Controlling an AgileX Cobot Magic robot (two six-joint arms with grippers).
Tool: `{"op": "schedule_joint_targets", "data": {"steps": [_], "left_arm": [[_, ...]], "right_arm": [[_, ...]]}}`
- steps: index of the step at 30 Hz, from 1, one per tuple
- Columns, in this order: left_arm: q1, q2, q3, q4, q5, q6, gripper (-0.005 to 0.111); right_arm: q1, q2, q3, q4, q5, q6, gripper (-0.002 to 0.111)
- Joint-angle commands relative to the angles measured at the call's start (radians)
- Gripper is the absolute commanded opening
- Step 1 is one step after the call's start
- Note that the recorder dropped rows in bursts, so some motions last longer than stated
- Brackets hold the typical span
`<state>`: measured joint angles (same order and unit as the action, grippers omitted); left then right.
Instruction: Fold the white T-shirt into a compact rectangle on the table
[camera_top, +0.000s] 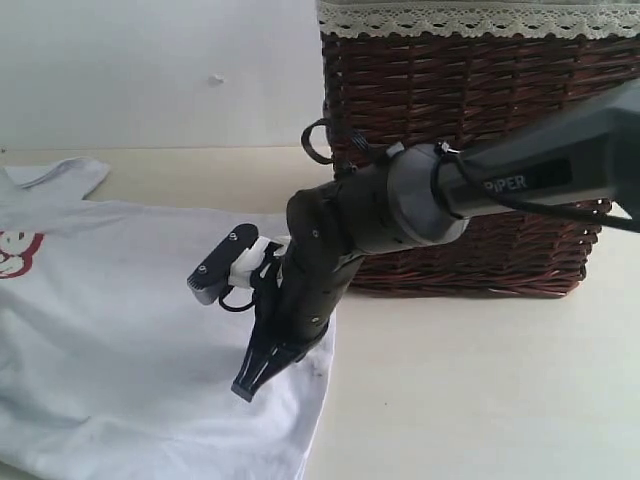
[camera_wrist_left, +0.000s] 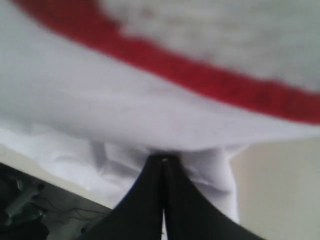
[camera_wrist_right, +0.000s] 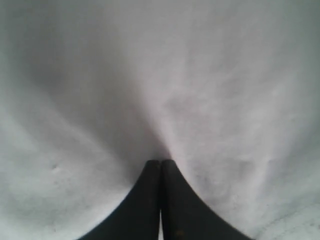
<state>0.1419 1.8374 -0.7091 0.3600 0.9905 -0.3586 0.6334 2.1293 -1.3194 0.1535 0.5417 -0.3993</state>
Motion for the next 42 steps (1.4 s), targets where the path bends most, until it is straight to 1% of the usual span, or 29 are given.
{"op": "schedule_joint_targets", "data": {"steps": [1, 4, 7, 11, 15, 17, 19, 21, 23, 25, 27, 29, 32, 37, 42], "left_arm": [[0.085, 0.025, -0.039, 0.026, 0.020, -0.033, 0.000], [0.126, 0.035, -0.074, 0.026, 0.032, -0.030, 0.000], [0.151, 0.036, -0.097, 0.019, 0.032, -0.020, 0.000], [0.148, 0.032, -0.129, -0.018, 0.026, 0.011, 0.000], [0.146, -0.035, -0.146, -0.129, -0.017, 0.081, 0.000], [0.125, -0.096, -0.141, -0.239, -0.066, 0.173, 0.000], [0.084, -0.150, -0.139, -0.322, -0.091, 0.256, 0.000], [0.039, -0.203, -0.130, -0.354, -0.109, 0.275, 0.000], [-0.022, -0.245, -0.096, -0.360, -0.123, 0.275, 0.000], [-0.081, -0.260, -0.031, -0.334, -0.166, 0.260, 0.000], [-0.118, -0.255, 0.019, -0.280, -0.198, 0.179, 0.000], [-0.136, -0.237, 0.035, -0.194, -0.193, 0.076, 0.000], [-0.135, -0.221, 0.042, -0.082, -0.155, -0.067, 0.000], [-0.125, -0.218, 0.107, 0.055, -0.159, -0.214, 0.000], [-0.114, -0.173, 0.128, 0.039, -0.175, -0.224, 0.000]], "right_arm": [[-0.041, 0.019, 0.001, -0.023, 0.016, 0.007, 0.000], [-0.051, 0.019, 0.001, -0.023, 0.016, 0.008, 0.000], [-0.054, 0.019, 0.001, -0.023, 0.012, 0.009, 0.000], [-0.054, 0.019, -0.005, -0.005, 0.012, 0.009, 0.000], [-0.054, 0.019, -0.005, 0.001, 0.012, -0.002, 0.000], [-0.054, 0.013, -0.012, 0.001, 0.010, -0.017, 0.000], [-0.052, 0.002, -0.025, 0.003, 0.032, -0.019, 0.000], [-0.052, -0.017, -0.043, 0.003, 0.060, -0.019, 0.000], [-0.052, -0.044, -0.053, 0.003, 0.067, -0.019, 0.000], [-0.052, -0.071, -0.056, 0.003, 0.054, -0.019, 0.000], [-0.054, -0.086, -0.058, 0.003, 0.049, -0.019, 0.000], [-0.054, -0.091, -0.058, 0.003, 0.058, -0.019, 0.000], [-0.054, -0.089, -0.055, 0.003, 0.062, -0.019, 0.000], [-0.054, -0.089, -0.055, 0.003, 0.035, -0.019, 0.000], [-0.054, -0.061, -0.055, 0.006, 0.014, -0.017, 0.000]]}}
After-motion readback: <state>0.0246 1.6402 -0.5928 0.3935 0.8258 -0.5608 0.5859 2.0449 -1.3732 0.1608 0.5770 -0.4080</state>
